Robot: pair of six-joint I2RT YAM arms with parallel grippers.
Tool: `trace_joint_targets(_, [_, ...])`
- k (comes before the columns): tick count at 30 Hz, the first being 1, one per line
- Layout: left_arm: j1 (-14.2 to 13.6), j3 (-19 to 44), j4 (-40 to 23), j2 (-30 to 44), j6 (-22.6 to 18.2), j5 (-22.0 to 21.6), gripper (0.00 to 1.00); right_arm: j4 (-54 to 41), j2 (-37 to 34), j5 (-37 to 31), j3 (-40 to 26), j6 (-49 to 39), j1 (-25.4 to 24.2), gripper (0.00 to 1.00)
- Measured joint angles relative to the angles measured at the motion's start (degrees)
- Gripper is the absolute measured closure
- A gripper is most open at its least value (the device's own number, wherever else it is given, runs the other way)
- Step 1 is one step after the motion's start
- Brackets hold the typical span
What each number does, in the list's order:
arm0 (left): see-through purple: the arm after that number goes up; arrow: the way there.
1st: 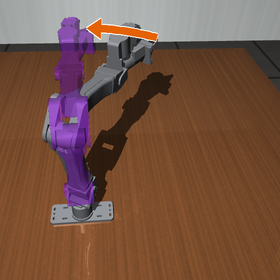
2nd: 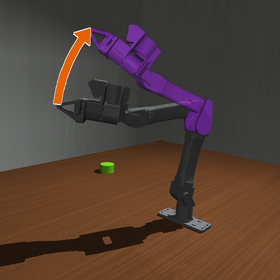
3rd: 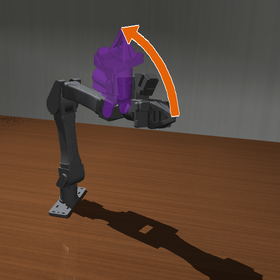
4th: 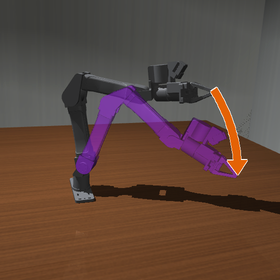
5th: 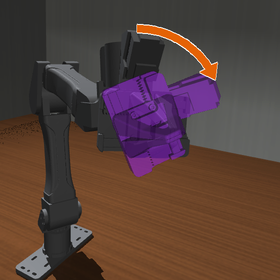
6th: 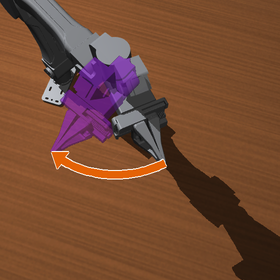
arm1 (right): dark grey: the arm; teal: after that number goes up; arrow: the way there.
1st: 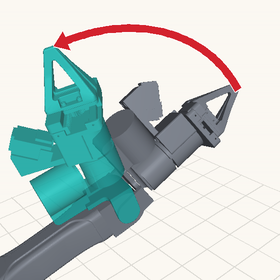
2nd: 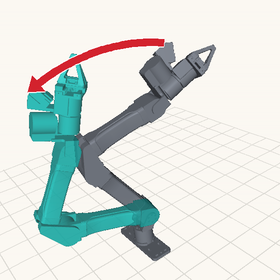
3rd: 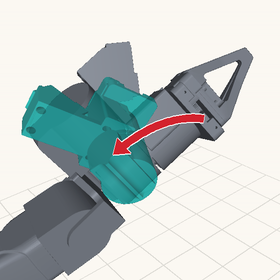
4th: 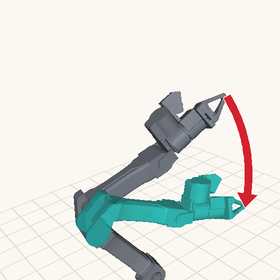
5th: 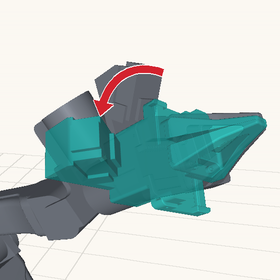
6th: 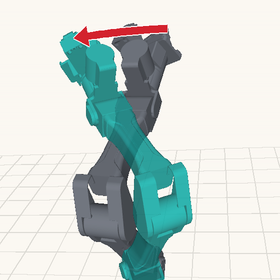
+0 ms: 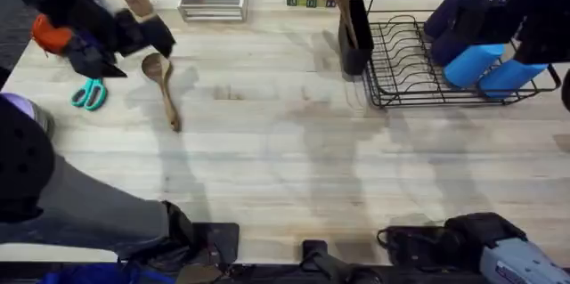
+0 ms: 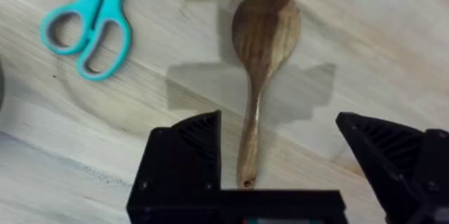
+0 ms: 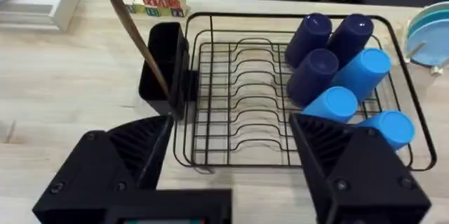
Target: Pick up the spoon on the table one by one and put them onto the rack
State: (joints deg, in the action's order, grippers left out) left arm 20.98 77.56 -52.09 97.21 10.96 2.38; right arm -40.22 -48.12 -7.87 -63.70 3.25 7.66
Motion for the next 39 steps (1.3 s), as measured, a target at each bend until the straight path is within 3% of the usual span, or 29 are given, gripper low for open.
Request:
trace_joint_targets(5, [-2.12, -5.47, 3.17, 0.04, 0.79, -2.55, 0.007, 0.01, -2.01, -0.08, 0.00, 0.00, -0.02, 0.010])
trace_joint_targets(18, [-2.09, -12.75, 12.53, 0.02, 3.78, -4.46, 0.006, 0.76, -4.50, -0.08, 0.00, 0.00, -0.02, 0.010])
trace_joint_targets(37, [-2.11, -13.55, 15.84, 4.22, 4.48, -4.99, 0.006, 0.78, -4.50, -0.08, 0.00, 0.01, 0.00, 0.010])
trace_joint_targets(39, [-2.11, -13.49, 15.81, 4.29, 4.48, -5.06, 0.043, 0.78, -4.50, -0.08, 0.00, 0.00, -0.02, 0.010])
